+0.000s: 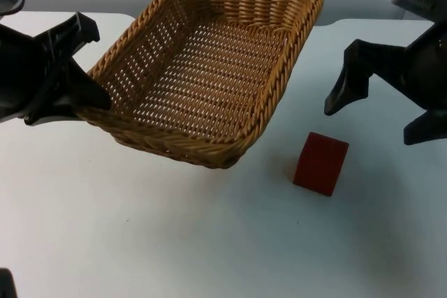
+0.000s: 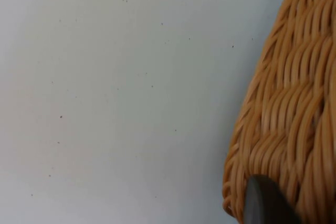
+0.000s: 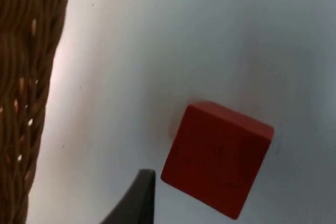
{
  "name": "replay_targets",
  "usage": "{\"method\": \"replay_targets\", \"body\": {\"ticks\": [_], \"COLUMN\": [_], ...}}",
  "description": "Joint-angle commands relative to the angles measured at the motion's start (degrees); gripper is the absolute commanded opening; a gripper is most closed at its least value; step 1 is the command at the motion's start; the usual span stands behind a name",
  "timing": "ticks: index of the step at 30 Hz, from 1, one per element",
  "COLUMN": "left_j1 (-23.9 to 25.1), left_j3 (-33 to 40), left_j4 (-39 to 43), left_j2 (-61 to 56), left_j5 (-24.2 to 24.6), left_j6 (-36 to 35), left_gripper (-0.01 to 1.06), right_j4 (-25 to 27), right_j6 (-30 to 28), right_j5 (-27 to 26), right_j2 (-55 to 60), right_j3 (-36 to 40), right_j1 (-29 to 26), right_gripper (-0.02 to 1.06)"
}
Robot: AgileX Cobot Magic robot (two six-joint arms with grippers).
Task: Pick up the basket with the left hand and place the cube into the basket with the right hand.
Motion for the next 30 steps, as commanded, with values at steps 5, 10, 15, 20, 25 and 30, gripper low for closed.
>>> {"method": "replay_targets", "body": {"ticks": [5, 10, 15, 20, 25, 30], "left_j1": [0.13, 0.13, 0.13, 0.13, 0.13, 0.13], "left_j3": [-0.07, -0.07, -0.07, -0.07, -0.07, -0.07], "left_j4": [-1.04, -1.04, -1.04, -1.04, -1.04, -1.04], "left_j2": [-0.79, -0.79, -0.79, -0.79, -0.79, -0.79], "left_j5": [1.82, 1.82, 1.82, 1.82, 1.82, 1.82], "left_j6": [-0.2, -0.2, -0.2, -0.2, -0.2, -0.2], "left_gripper": [0.0, 0.0, 0.0, 0.0, 0.0, 0.0], "right_j4": [2.9, 3.16, 4.72, 4.95, 5.32, 5.32], "right_j6": [0.2, 0.2, 0.2, 0.2, 0.2, 0.2], "right_j5": [-4.12, -6.07, -7.4, -8.41, -11.62, -12.48], "right_j2": [3.41, 5.06, 6.66, 7.73, 7.73, 7.73], "right_j3": [-0.46, -0.52, -0.52, -0.52, -0.52, -0.52], "right_j1": [1.01, 3.08, 4.27, 5.26, 6.38, 6.8], "right_gripper": [1.05, 1.05, 1.05, 1.05, 1.05, 1.05]}}
